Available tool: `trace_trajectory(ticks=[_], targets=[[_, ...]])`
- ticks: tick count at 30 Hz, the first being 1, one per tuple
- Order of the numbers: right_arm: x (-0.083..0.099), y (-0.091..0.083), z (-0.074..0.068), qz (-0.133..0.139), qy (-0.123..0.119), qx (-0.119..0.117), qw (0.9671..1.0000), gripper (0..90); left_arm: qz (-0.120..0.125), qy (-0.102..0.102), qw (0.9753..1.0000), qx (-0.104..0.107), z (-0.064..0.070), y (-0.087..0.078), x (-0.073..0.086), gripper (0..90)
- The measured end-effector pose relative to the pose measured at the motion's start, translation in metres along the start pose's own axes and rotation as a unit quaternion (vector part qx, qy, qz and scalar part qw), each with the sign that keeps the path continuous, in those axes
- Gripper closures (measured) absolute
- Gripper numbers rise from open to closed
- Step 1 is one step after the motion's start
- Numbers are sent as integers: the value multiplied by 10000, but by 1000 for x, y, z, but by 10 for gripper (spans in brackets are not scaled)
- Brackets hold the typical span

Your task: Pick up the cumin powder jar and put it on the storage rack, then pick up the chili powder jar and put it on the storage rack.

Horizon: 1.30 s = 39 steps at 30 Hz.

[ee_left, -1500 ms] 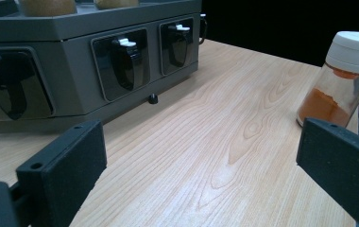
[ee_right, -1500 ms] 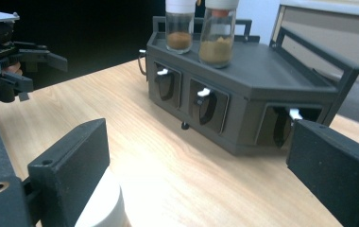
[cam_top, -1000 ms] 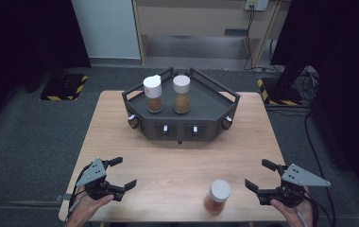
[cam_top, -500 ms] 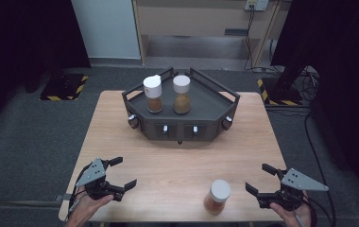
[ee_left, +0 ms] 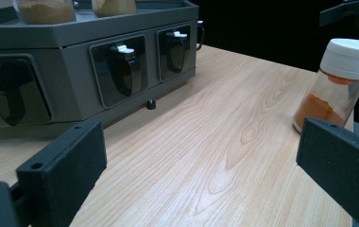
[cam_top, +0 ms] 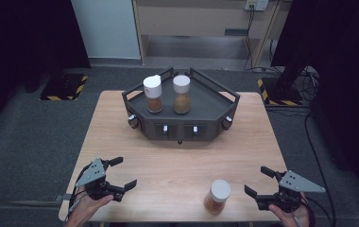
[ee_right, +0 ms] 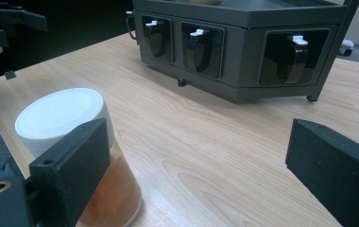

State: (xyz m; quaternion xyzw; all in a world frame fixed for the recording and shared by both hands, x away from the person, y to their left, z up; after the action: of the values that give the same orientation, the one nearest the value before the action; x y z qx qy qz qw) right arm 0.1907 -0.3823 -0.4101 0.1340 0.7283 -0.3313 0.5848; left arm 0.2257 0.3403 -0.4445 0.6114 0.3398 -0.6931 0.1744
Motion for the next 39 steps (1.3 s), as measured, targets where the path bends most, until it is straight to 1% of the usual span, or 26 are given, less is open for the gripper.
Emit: trace_trajectory(ticks=[10, 17, 20, 22, 26, 27, 28, 31, 35, 38, 39], targets=[[1, -2, 2, 70, 55, -20, 10000, 79, -3, -14, 10000, -11, 0, 0, 0, 10], [-8, -8, 2, 180, -1, 43, 9998, 75, 12, -45, 10000, -18, -1, 0, 1, 10], [-11, -9, 3, 184, 11, -3, 9998, 71, -1, -25, 10000, -15, -1, 0, 0, 10], [-14, -11, 4, 204, -29, -11, 9998, 66, -9, -33, 10000, -21, -1, 0, 1, 10], [-18, -17, 8, 385, 86, -215, 9990, 60, -14, -32, 10000, -24, -1, 0, 0, 10], [-22, -18, 9, 416, 69, -270, 9987, 58, -16, -28, 10000, -26, -1, 0, 0, 10], [-22, -18, 9, 416, 69, -270, 9987, 58, -16, -28, 10000, -26, -1, 0, 0, 10], [-30, -21, 10, 384, 19, -402, 9985, 49, -20, -25, 10000, -31, 0, 0, 0, 10], [-41, -24, 9, 362, -116, -502, 9980, 35, -15, -26, 10000, -35, 0, 0, 0, 10], [-46, -24, 9, 325, -175, -530, 9979, 32, -16, -30, 10000, -34, 0, 0, 0, 10], [-50, -24, 9, 313, -219, -579, 9976, 31, -17, -30, 10000, -33, 0, 0, 0, 10]])
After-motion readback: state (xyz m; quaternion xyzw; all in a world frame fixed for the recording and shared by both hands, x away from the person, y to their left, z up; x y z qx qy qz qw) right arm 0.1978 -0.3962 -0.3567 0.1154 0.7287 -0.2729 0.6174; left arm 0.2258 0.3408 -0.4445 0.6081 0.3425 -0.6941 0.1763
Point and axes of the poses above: each handheld gripper's, and its own axes: y roughly forward along the jaws, x roughly out of its underside, z roughly to its right, the point moved 2 cm from there along y, roughly forward along the jaws, and after that the axes turned 6 degrees about -x, right-handed, at the moved point
